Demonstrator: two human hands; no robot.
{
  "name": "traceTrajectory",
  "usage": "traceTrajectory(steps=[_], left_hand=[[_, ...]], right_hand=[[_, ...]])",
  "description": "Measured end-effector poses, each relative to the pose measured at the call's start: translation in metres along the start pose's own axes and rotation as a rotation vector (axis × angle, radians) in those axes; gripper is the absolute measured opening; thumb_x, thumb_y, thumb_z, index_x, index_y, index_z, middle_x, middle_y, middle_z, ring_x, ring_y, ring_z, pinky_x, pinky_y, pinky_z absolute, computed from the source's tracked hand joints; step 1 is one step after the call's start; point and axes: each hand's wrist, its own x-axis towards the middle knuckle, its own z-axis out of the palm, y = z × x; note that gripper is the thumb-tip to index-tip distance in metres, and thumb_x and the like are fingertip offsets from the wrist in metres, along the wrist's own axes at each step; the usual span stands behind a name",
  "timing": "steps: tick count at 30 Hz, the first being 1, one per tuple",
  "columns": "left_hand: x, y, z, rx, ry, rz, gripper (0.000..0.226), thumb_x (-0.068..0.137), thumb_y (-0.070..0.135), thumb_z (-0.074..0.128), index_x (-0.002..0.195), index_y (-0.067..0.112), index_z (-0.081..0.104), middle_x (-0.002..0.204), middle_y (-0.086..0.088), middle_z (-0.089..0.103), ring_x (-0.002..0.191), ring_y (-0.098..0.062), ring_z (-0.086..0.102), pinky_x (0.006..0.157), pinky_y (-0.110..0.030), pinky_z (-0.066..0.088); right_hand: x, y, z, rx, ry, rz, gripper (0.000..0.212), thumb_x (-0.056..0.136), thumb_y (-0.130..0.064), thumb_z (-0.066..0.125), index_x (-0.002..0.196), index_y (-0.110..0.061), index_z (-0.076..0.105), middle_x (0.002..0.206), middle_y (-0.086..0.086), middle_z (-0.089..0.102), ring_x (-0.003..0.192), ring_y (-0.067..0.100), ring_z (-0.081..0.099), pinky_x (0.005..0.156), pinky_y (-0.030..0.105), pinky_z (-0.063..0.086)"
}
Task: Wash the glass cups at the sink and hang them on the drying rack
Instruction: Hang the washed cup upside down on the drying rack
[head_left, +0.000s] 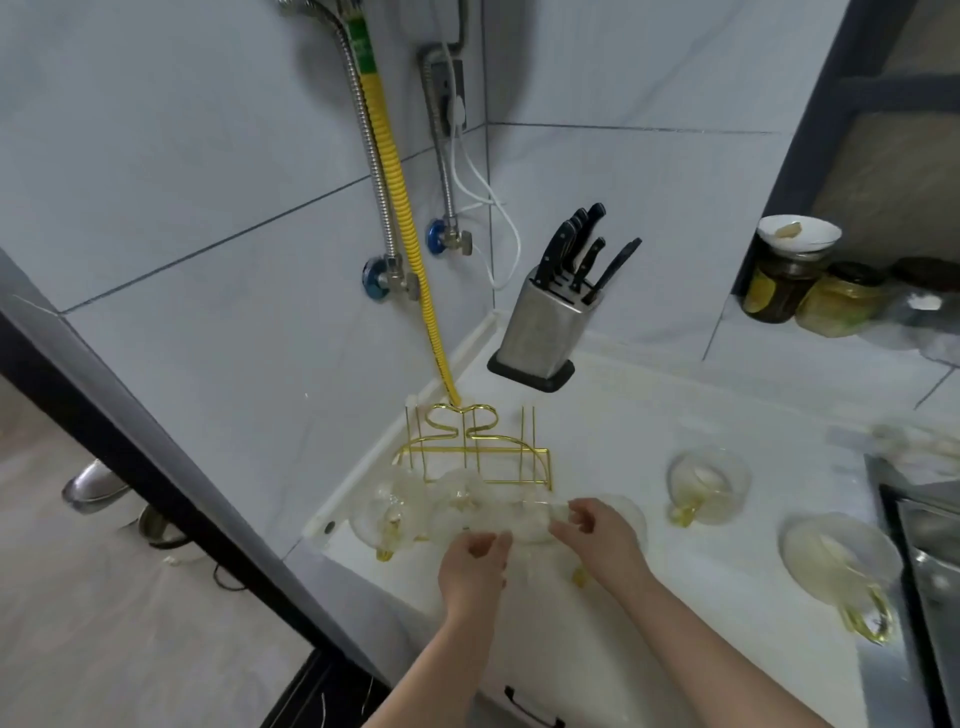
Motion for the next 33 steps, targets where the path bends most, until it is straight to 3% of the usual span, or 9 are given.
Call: traceTrajectory(steps=[5,9,11,15,19,25,29,33], left_hand=[[-0.001,0.024,-0.011,-0.006,0.002,0.117,0.005,0.087,0.024,0.069,0.089,0.021,0.065,0.089,0.0,0.069,0.078,-0.018,0.066,0.079,-0.037,0.059],[0.002,0.055,-0.009,-0.017,0.034,0.317,0.004,0.09,0.022,0.065,0.092,0.025,0.063,0.092,0.009,0.067,0.091,-0.014,0.064,0.083,-0.029,0.052],[0.011,0.067,-0.007,0.038,0.072,0.419,0.016,0.091,0.021,0.064,0.107,0.021,0.063,0.105,0.007,0.065,0.104,-0.014,0.06,0.09,-0.026,0.046],[0.035,0.086,-0.003,0.2,0.159,0.46,0.041,0.094,0.021,0.059,0.133,0.014,0.052,0.137,-0.003,0.052,0.131,-0.022,0.042,0.112,-0.039,0.033],[0.054,0.098,0.0,0.286,0.109,0.465,0.055,0.096,0.019,0.055,0.146,0.007,0.035,0.151,-0.01,0.036,0.139,-0.027,0.033,0.114,-0.038,0.025],[0.061,0.097,0.001,0.244,-0.013,0.434,0.066,0.1,0.023,0.048,0.154,0.015,0.012,0.163,-0.002,0.007,0.149,-0.019,0.013,0.12,-0.037,0.019],[0.064,0.096,-0.003,0.225,-0.051,0.48,0.065,0.1,0.022,0.048,0.154,0.016,0.013,0.163,-0.001,0.006,0.15,-0.015,0.006,0.119,-0.032,0.013],[0.067,0.096,-0.002,0.206,-0.109,0.503,0.064,0.1,0.024,0.049,0.154,0.017,0.014,0.163,0.002,0.007,0.149,-0.013,0.009,0.119,-0.032,0.015]], right_hand=[[0.003,-0.022,-0.005,-0.033,0.046,-0.075,0.05,0.082,-0.028,0.073,0.126,-0.01,0.056,0.114,0.004,0.057,0.11,0.019,0.054,0.092,0.024,0.038],[0.007,-0.048,-0.007,-0.048,0.011,-0.154,0.049,0.085,-0.027,0.07,0.128,-0.012,0.054,0.124,0.003,0.058,0.119,0.018,0.052,0.095,0.025,0.037],[0.012,-0.058,-0.008,-0.048,-0.008,-0.187,0.049,0.086,-0.028,0.069,0.13,-0.014,0.054,0.129,0.002,0.058,0.122,0.016,0.051,0.098,0.024,0.037],[0.024,-0.082,-0.007,-0.103,-0.06,-0.238,0.05,0.09,-0.027,0.065,0.136,-0.015,0.05,0.138,0.003,0.053,0.129,0.018,0.048,0.104,0.026,0.035],[0.037,-0.104,-0.002,-0.165,-0.102,-0.284,0.058,0.09,-0.027,0.065,0.142,-0.016,0.042,0.146,0.002,0.046,0.135,0.017,0.042,0.108,0.027,0.032],[0.053,-0.12,0.008,-0.228,-0.208,-0.327,0.062,0.092,-0.03,0.062,0.146,-0.02,0.036,0.152,-0.002,0.038,0.14,0.015,0.035,0.112,0.026,0.027],[0.058,-0.119,0.009,-0.207,-0.218,-0.335,0.056,0.092,-0.028,0.063,0.143,-0.02,0.042,0.145,-0.002,0.047,0.133,0.014,0.043,0.105,0.024,0.033],[0.057,-0.113,0.004,-0.091,-0.223,-0.29,0.054,0.088,-0.021,0.067,0.138,-0.02,0.047,0.137,-0.001,0.053,0.129,0.012,0.048,0.097,0.018,0.035]])
